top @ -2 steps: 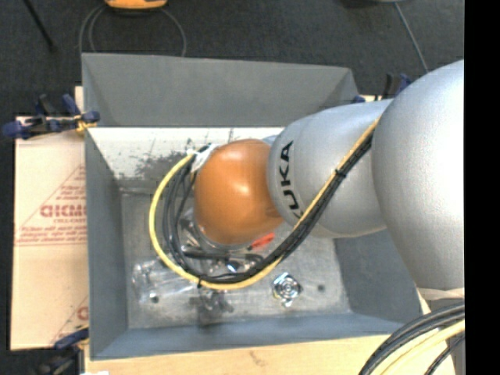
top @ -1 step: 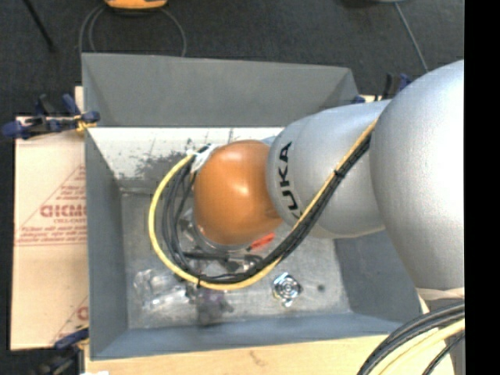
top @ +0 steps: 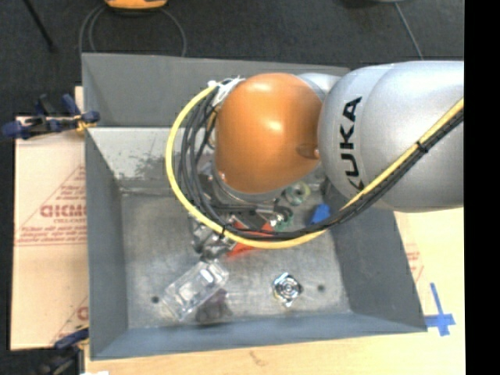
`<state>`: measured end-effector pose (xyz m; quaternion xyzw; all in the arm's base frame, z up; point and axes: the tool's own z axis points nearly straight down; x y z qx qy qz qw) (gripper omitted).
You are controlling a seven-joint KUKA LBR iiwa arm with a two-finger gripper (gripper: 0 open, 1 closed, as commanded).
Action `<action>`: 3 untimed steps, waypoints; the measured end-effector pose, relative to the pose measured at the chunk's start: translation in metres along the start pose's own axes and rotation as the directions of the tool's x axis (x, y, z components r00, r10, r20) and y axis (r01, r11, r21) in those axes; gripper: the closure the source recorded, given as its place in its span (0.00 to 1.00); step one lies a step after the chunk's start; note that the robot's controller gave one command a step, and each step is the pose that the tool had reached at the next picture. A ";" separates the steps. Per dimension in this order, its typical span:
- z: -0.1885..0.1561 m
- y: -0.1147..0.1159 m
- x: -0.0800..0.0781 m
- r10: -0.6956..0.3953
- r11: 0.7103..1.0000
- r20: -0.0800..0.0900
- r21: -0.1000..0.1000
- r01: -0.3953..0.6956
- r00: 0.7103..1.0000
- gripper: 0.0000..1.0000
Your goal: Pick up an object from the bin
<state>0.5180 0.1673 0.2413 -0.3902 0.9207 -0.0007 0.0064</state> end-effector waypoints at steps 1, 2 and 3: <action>0.005 0.002 0.001 0.001 1.000 -0.007 -0.006 -0.001 1.000 0.00; 0.142 0.011 0.031 -0.097 0.995 -0.012 -0.011 0.097 0.995 0.00; 0.137 0.009 0.027 -0.095 0.995 0.000 -0.004 0.095 0.995 1.00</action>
Offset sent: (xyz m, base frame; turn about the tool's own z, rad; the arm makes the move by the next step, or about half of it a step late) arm 0.0000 0.0000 0.0000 0.0000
